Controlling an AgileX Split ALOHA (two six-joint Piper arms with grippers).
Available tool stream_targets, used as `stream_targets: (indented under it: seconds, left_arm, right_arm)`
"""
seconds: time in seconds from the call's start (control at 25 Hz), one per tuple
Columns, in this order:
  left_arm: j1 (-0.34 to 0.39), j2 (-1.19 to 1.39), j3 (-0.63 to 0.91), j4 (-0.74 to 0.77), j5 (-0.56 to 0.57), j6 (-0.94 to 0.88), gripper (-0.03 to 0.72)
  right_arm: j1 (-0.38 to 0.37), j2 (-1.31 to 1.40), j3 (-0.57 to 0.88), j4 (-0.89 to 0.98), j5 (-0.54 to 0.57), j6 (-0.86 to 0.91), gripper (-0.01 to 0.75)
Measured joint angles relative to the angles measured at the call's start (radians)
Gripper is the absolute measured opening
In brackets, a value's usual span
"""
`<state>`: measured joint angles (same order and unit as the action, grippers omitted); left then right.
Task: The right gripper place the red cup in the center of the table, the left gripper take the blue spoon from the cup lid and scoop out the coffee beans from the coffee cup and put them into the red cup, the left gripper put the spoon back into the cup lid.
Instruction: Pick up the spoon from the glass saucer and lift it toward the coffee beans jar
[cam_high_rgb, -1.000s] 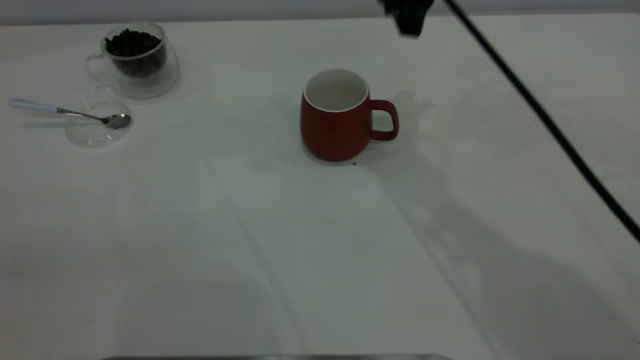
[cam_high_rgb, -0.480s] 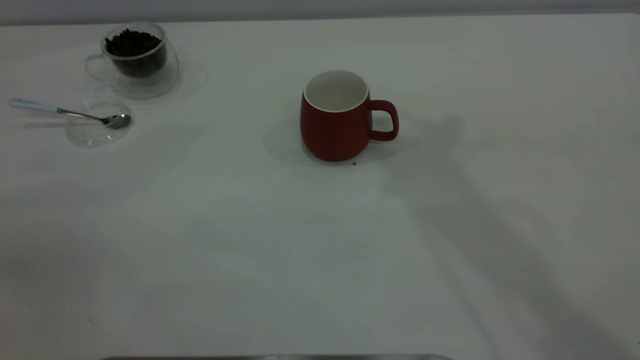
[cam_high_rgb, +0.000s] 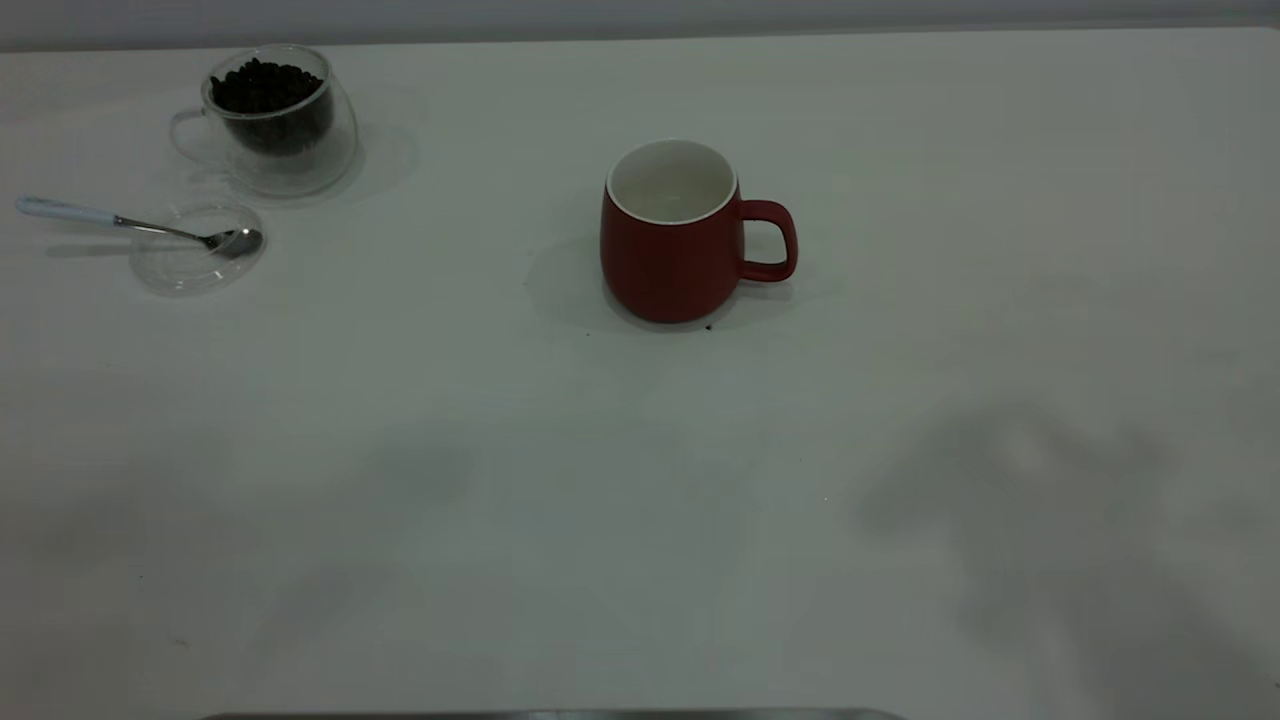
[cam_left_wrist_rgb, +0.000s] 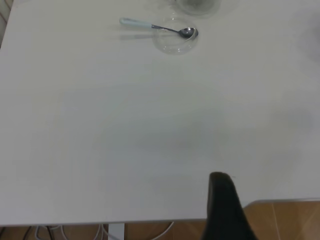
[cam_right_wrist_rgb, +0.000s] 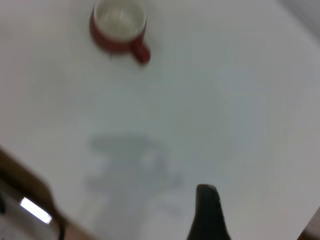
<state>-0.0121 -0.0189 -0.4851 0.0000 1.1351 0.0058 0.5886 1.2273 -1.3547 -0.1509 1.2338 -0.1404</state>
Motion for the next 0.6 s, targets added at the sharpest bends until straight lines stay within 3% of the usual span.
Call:
stream_targets:
  seconds: [0.32, 0.6]
  left_arm:
    - [0.0, 0.0, 0.0, 0.0, 0.0, 0.0, 0.518]
    - [0.0, 0.0, 0.0, 0.0, 0.0, 0.0, 0.518]
  right_arm:
    - [0.0, -0.422, 0.461, 0.015, 0.0, 0.091, 0.588]
    - [0.0, -0.748, 0.696, 0.041, -0.032, 0.121, 0.588]
